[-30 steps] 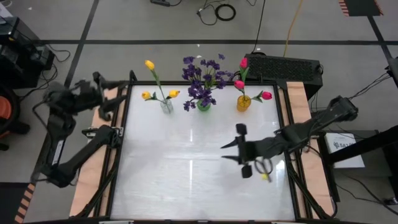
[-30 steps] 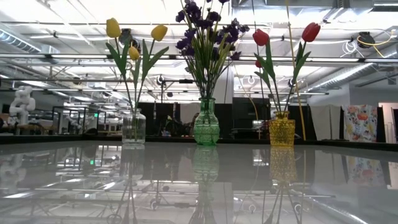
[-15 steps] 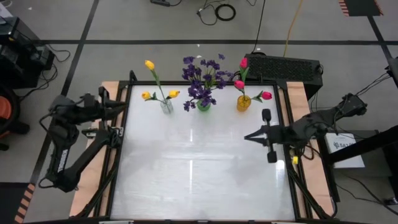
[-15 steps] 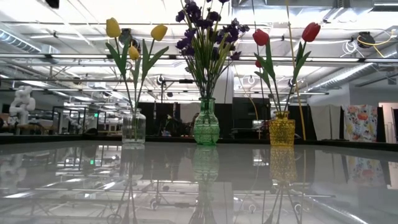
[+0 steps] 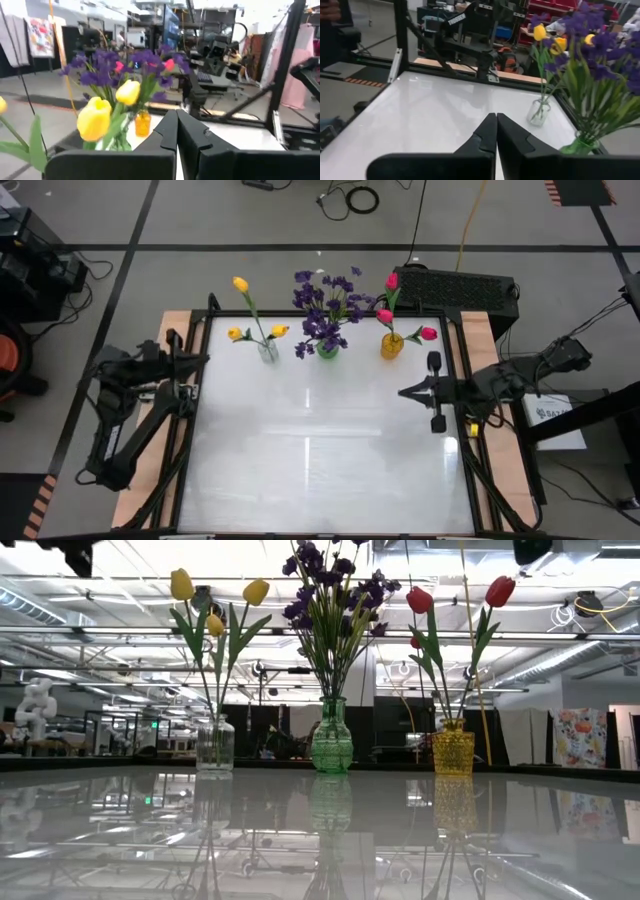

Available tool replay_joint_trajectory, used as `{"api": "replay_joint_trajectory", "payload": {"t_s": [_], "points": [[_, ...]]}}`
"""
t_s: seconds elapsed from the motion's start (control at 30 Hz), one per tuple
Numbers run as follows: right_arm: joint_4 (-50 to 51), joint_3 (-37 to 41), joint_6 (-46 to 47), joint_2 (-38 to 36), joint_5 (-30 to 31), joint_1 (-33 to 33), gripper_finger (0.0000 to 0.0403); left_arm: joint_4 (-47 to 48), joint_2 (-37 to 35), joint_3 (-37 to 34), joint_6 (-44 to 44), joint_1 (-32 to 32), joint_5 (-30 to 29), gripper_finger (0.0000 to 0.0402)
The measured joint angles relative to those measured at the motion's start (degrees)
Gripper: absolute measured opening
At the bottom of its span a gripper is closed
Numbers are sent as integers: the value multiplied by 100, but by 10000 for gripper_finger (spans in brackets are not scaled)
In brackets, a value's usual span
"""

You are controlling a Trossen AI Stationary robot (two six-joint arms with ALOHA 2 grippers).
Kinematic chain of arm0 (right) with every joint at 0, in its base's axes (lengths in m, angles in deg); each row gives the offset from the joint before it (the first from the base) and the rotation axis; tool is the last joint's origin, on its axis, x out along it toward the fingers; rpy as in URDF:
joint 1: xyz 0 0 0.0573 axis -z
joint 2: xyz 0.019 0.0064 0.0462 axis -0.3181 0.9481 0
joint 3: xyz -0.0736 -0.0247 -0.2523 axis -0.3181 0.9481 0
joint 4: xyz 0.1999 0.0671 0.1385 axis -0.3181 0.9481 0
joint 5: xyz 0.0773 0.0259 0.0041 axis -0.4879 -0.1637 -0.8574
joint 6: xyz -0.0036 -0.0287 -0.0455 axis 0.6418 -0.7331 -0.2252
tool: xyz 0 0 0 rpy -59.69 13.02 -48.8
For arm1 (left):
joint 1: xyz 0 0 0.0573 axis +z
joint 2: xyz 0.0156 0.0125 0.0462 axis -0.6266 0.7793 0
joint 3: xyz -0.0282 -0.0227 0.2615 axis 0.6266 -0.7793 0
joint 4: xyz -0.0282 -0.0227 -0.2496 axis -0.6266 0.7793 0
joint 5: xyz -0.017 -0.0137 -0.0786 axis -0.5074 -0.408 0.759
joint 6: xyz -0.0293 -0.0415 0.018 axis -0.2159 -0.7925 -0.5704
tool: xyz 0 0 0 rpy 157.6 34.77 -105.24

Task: Sort flowers into vase by color
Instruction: Return to Home Position

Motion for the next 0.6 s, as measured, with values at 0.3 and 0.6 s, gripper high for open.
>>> {"api": "replay_joint_trajectory", "payload": {"t_s": [0.3, 0.6], "points": [[-10, 3, -134, -1, -6, 234, 4, -912, 180, -774, -16, 2, -443, 3], [69, 3, -314, 0, -10, 461, 4, -1322, 101, -1363, 166, -350, -732, 2]]}}
